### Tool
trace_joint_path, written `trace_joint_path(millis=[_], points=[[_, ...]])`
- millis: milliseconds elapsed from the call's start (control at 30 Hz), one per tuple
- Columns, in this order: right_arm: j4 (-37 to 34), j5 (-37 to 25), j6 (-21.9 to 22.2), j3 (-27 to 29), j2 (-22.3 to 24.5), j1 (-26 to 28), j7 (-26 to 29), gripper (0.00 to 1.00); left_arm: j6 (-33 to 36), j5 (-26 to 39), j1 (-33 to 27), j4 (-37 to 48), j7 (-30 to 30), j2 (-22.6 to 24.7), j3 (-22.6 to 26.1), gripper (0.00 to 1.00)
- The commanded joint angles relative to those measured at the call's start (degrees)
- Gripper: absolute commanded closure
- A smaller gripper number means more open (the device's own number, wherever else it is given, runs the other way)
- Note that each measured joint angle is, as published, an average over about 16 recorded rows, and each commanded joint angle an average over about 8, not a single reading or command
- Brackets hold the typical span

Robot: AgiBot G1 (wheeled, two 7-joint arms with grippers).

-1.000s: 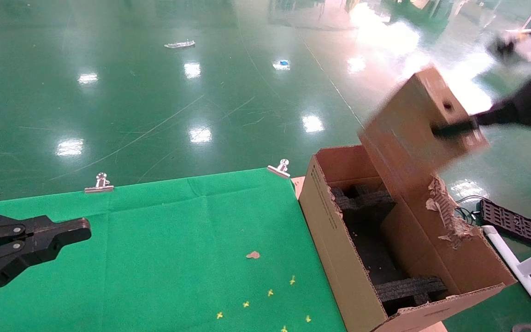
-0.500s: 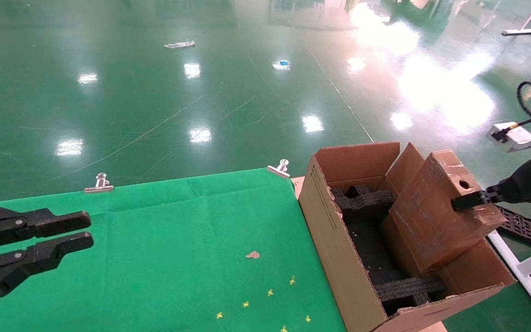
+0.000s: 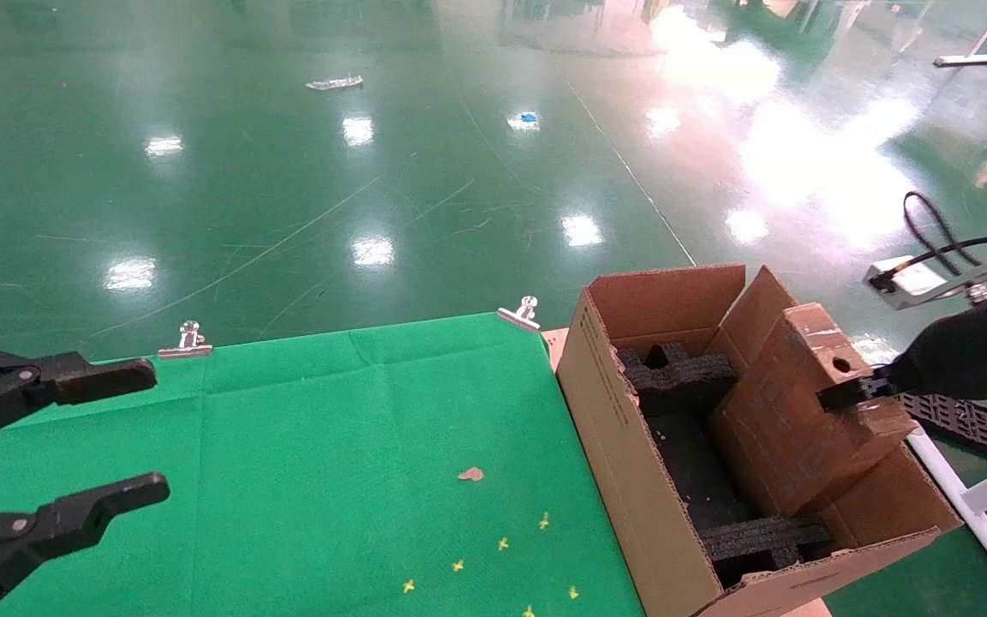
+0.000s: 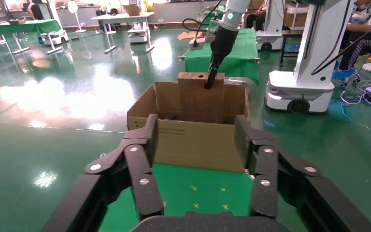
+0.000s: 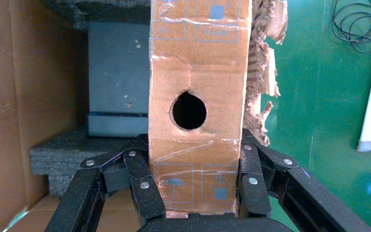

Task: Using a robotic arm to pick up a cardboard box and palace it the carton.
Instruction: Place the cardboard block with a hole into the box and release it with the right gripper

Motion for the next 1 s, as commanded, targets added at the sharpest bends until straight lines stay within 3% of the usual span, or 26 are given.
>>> trace_joint_path(millis=[33,300,633,800,833,1000], points=[[0.0,-0.4,1.1,-0.3,-0.5,-0.8,0.4,1.0,0.0,0.0,0.0,0.0,0.0,0.0,0.0,0.0],[-0.6,-0.5,5.4,-1.4,-2.9,-5.7,1.6,1.0,0.0,0.0,0.0,0.0,0.0,0.0,0.0,0.0],[-2.1,2.0,16.9,-1.8,-5.4,-15.8,0.9,1.0,0.0,0.0,0.0,0.0,0.0,0.0,0.0,0.0],[-4.2,4.2,20.3,-1.3,-6.9,-19.4,-1.4,1.0,0.0,0.0,0.0,0.0,0.0,0.0,0.1,0.0],[-4.6,4.6,20.6,-1.1,-7.1,-19.9,-2.0,0.95,0.0,0.0,0.0,0.0,0.0,0.0,0.1,0.0],[-7.1,7.5,20.6,0.0,-7.9,-21.2,-5.6,0.32,0.0,-0.1,0.0,0.0,0.0,0.0,0.1,0.0]])
